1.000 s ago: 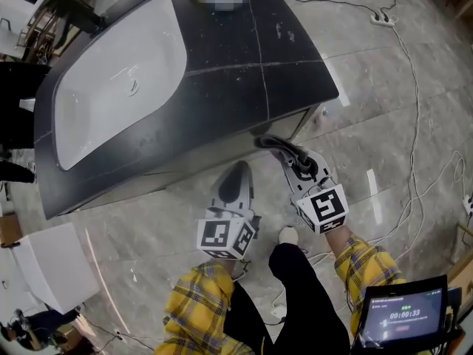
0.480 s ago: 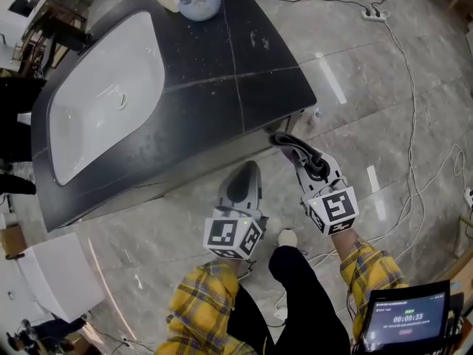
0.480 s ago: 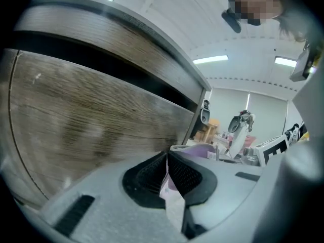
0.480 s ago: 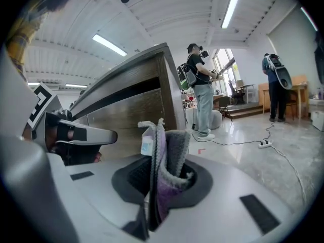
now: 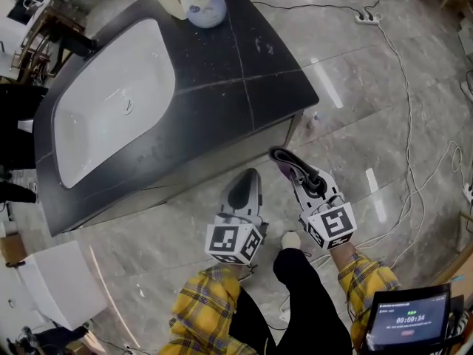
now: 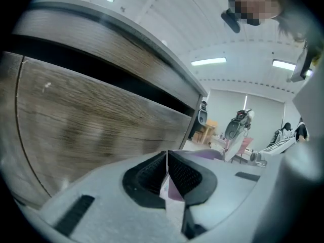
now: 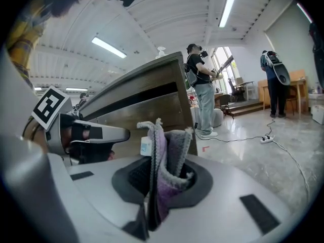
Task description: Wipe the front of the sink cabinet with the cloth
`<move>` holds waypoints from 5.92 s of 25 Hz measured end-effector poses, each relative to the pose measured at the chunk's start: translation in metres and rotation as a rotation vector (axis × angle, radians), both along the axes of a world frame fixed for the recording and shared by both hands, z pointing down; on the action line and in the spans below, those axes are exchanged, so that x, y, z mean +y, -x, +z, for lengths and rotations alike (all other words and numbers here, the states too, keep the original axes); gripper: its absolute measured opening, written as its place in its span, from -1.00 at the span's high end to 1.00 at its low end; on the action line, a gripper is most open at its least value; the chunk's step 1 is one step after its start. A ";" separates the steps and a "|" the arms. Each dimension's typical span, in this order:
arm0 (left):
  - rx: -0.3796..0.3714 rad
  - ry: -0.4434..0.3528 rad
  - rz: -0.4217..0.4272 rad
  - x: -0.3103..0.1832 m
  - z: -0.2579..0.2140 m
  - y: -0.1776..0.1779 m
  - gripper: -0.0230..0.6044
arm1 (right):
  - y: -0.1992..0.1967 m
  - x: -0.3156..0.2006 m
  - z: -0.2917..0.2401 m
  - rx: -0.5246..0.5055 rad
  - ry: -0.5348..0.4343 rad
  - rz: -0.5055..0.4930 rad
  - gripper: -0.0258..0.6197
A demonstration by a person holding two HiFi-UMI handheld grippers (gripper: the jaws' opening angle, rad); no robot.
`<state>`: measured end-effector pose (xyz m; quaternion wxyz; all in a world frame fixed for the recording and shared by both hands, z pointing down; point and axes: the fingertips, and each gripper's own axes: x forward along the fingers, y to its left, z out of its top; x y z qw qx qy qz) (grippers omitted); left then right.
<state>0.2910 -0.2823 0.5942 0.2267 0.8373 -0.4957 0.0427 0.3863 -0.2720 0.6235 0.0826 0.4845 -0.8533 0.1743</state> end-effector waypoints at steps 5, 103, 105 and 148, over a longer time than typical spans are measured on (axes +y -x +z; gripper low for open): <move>-0.025 0.022 -0.052 0.017 0.001 0.037 0.90 | 0.037 0.012 0.002 -0.017 0.018 -0.064 0.78; -0.053 0.004 0.201 -0.014 0.025 -0.053 0.90 | -0.055 -0.036 0.044 0.062 0.020 0.125 0.78; -0.051 -0.010 0.209 -0.014 0.019 -0.054 0.90 | -0.056 -0.033 0.038 0.050 0.014 0.144 0.78; 0.003 -0.265 -0.051 0.127 -0.238 0.186 0.90 | 0.164 0.103 -0.263 -0.044 -0.266 0.018 0.78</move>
